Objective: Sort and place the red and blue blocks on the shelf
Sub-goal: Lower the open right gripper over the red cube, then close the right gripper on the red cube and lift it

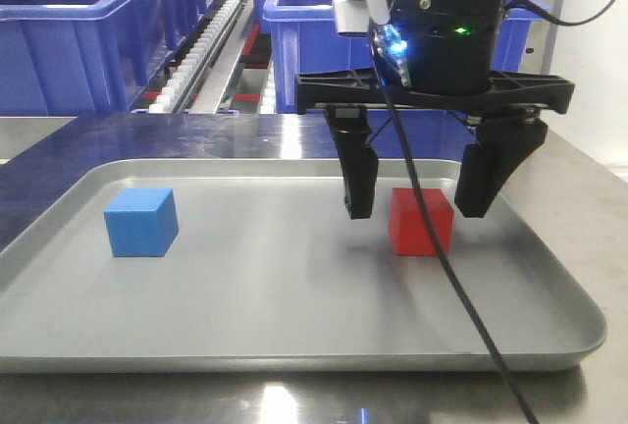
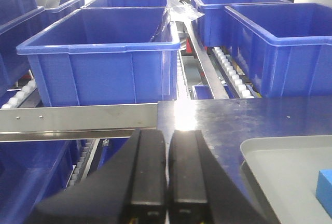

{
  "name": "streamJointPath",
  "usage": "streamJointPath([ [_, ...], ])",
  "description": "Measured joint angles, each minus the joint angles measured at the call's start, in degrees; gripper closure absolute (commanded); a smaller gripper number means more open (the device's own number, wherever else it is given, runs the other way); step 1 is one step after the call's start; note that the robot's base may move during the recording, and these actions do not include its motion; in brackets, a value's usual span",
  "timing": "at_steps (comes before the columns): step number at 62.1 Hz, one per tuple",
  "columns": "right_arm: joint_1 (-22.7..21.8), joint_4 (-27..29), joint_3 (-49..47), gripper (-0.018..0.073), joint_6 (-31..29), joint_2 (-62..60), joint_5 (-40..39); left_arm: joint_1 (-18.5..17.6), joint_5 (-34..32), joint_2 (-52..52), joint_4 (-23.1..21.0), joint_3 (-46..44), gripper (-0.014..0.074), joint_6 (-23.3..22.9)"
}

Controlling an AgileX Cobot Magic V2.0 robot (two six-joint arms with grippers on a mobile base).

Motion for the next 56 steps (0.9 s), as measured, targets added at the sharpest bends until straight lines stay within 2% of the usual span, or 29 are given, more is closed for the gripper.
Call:
streamJointPath([
  [33, -0.64, 0.0, 2.34, -0.0037, 1.95, 0.03, -3.0, 0.0, 0.0, 0.0, 0.0, 0.0, 0.0472, 0.0],
  [39, -0.64, 0.0, 2.34, 0.0083, 2.83, 0.13, -3.24, 0.0, 0.0, 0.0, 0.0, 0.0, 0.0472, 0.0],
  [47, -0.64, 0.0, 2.34, 0.0428, 3.33, 0.47, -3.24, 0.0, 0.0, 0.0, 0.0, 0.0, 0.0472, 0.0],
  [50, -0.64, 0.0, 2.34, 0.053, 3.46, 0.57, -3.24, 0.0, 0.0, 0.0, 0.0, 0.0, 0.0472, 0.0],
  [56, -0.64, 0.0, 2.34, 0.0475, 3.5, 0.57, -2.89, 0.0, 0.0, 0.0, 0.0, 0.0, 0.0472, 0.0],
])
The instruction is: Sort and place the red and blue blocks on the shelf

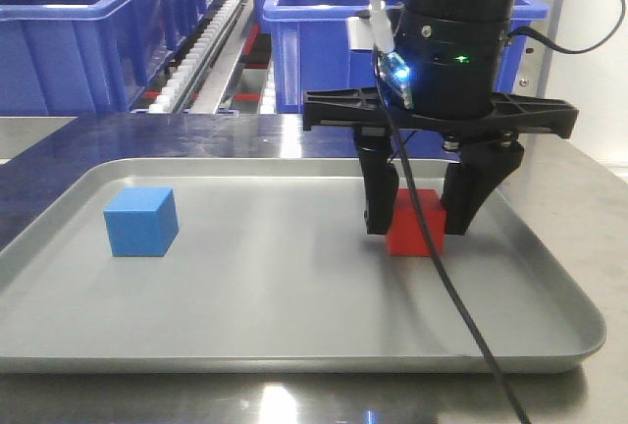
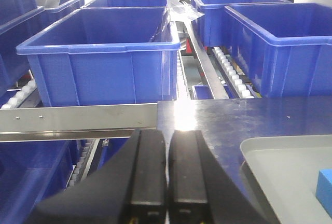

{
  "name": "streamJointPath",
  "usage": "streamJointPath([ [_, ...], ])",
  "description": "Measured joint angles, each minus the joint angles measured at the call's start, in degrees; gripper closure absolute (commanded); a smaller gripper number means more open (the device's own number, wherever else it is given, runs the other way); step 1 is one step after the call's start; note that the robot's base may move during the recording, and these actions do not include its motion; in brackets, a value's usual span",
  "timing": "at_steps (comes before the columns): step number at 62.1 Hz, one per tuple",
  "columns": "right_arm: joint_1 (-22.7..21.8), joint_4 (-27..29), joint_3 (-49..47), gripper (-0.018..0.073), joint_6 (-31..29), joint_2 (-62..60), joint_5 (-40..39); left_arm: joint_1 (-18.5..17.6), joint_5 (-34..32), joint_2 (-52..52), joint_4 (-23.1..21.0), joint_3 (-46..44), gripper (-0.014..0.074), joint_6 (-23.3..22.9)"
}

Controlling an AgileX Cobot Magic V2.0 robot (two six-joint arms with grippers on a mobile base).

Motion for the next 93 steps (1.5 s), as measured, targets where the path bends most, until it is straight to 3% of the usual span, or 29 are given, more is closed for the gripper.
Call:
streamJointPath([
  [12, 0.0, -0.67, 0.0, 0.0482, -1.71, -1.39, 0.64, 0.0, 0.0, 0.0, 0.0, 0.0, 0.0472, 0.0],
  [24, -1.2, -0.79, 0.11, 0.0482, -8.76, -6.98, 0.29, 0.0, 0.0, 0.0, 0.0, 0.0, 0.0472, 0.0],
  [32, -4.07, 0.0, 1.42, 0.0482, -15.19, -11.42, -0.85, 0.0, 0.0, 0.0, 0.0, 0.0, 0.0472, 0.0],
  [44, -12.23, 1.8, 8.14, 0.0482, -25.19, -18.03, -3.99, 0.0, 0.0, 0.0, 0.0, 0.0, 0.0472, 0.0],
  [55, -19.88, 2.82, 16.78, 0.0482, -30.17, -26.11, -11.88, 0.0, 0.0, 0.0, 0.0, 0.0, 0.0472, 0.0],
  [73, -29.59, 2.95, 32.13, 0.0482, -31.21, -41.74, -26.35, 0.0, 0.0, 0.0, 0.0, 0.0, 0.0472, 0.0],
  [93, -30.47, 2.95, 49.4, 0.0482, -31.44, -61.16, -43.01, 0.0, 0.0, 0.0, 0.0, 0.0, 0.0472, 0.0],
])
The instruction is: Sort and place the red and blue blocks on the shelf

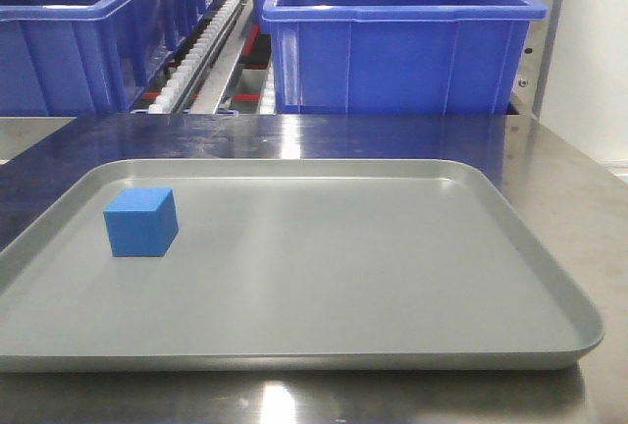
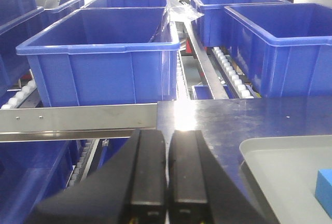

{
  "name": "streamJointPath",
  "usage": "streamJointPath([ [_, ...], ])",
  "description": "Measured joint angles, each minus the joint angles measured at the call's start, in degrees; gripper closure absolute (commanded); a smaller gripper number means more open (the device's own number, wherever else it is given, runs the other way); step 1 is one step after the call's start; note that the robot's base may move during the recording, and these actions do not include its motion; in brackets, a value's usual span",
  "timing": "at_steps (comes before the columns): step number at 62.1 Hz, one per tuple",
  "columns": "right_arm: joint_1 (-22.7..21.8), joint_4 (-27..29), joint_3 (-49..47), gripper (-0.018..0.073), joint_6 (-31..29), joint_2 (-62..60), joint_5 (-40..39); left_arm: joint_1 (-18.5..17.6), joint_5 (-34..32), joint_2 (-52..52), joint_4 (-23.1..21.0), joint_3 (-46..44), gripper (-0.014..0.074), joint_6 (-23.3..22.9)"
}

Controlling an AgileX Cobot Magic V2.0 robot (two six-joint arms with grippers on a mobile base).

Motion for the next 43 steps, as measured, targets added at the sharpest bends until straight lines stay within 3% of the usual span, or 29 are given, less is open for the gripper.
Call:
streamJointPath([
  [25, -0.1, 0.0, 4.03, 0.0482, 0.0, -24.22, 4.15, 0.0, 0.0, 0.0, 0.0, 0.0, 0.0472, 0.0],
  [43, -0.1, 0.0, 4.03, 0.0482, 0.0, -27.54, 4.73, 0.0, 0.0, 0.0, 0.0, 0.0, 0.0472, 0.0],
])
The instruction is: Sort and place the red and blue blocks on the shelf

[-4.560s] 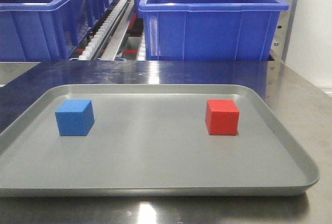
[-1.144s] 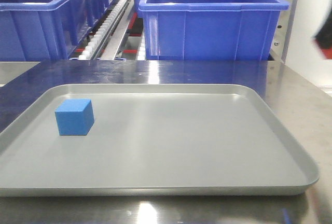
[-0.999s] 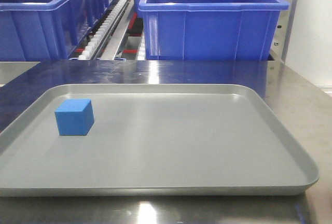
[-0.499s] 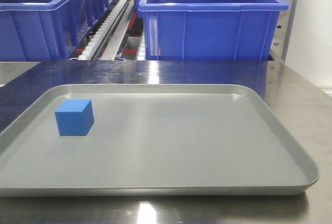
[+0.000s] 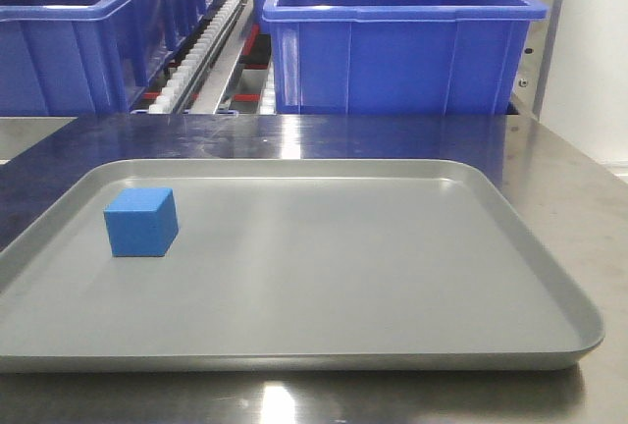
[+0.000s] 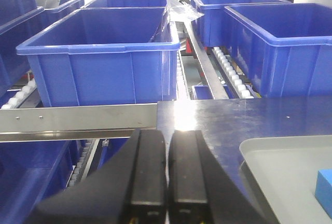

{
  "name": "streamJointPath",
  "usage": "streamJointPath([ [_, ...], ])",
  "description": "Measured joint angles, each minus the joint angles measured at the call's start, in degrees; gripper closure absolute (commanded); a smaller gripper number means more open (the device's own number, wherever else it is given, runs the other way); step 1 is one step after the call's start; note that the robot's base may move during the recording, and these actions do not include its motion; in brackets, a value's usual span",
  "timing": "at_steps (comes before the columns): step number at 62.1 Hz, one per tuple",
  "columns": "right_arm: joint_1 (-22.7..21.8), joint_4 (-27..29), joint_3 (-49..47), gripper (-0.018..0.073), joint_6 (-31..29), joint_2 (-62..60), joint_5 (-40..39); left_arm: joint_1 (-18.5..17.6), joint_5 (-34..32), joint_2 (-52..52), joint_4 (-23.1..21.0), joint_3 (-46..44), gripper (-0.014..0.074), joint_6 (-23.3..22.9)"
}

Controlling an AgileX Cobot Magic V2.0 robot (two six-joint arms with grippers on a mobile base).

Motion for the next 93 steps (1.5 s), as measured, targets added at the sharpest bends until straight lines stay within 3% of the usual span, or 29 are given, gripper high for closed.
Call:
streamJointPath([
  [67, 0.0, 0.0, 0.34, 0.0482, 0.0, 0.0, 0.1, 0.0, 0.1, 0.24, 0.36, -0.12, 0.0472, 0.0],
  [72, 0.0, 0.0, 0.34, 0.0482, 0.0, 0.0, 0.1, 0.0, 0.34, 1.93, -1.43, -1.24, 0.0472, 0.0],
  [83, 0.0, 0.0, 0.34, 0.0482, 0.0, 0.0, 0.1, 0.0, 1.87, 9.89, -4.57, -9.01, 0.0472, -8.19],
  [93, 0.0, 0.0, 0.34, 0.0482, 0.0, 0.0, 0.1, 0.0, 8.67, 20.21, -1.33, -17.41, 0.0472, -18.66],
])
